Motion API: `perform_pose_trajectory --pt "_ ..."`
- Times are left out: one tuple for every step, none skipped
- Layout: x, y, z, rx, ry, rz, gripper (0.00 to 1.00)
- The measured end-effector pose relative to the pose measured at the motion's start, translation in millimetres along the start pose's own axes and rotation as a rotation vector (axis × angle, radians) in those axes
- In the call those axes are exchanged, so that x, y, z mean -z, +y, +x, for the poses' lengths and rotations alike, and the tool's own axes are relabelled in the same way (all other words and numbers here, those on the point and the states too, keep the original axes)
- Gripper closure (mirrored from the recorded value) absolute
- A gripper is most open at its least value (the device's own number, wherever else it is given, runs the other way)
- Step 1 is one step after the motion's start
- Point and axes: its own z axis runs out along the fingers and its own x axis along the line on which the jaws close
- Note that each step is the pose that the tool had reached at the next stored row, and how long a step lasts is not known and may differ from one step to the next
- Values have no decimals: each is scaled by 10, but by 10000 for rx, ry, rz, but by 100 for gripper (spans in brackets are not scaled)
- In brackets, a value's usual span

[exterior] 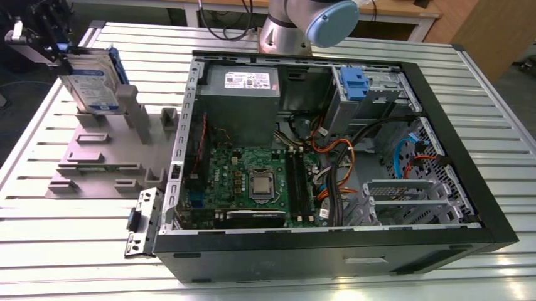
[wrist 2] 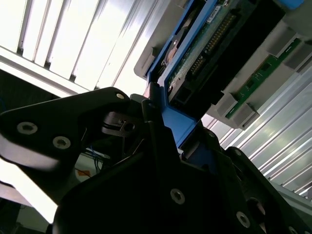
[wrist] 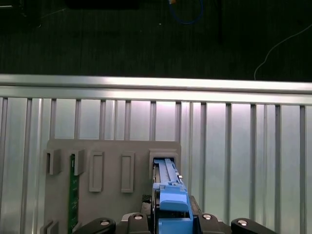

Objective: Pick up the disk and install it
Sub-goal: 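Pick up the disk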

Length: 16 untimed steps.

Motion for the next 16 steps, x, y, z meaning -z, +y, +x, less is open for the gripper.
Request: perform_pose_trajectory --pt "8 0 0 0 1 1 63" --pt "18 0 0 0 4 0 63" --pt "27 1 0 0 8 0 63" --pt "37 1 0 0 13 -1 63" --pt "46 1 0 -1 18 -1 63" --pt "55 1 -1 -1 22 -1 63" --pt "63 1 0 0 27 -1 63" --pt "73 2 -1 0 32 -1 63" --pt "82 2 -1 -1 37 -1 63" --pt "91 2 -1 -1 43 -1 63" --pt "99 2 -1 -1 48 -1 63" --pt "107 2 -1 -1 54 -1 63" --pt "115 2 -1 -1 59 -1 63" --pt "123 3 -1 -1 64 0 63" --pt "132 3 -1 -1 70 -1 63" --pt "139 3 -1 -2 75 -1 63"
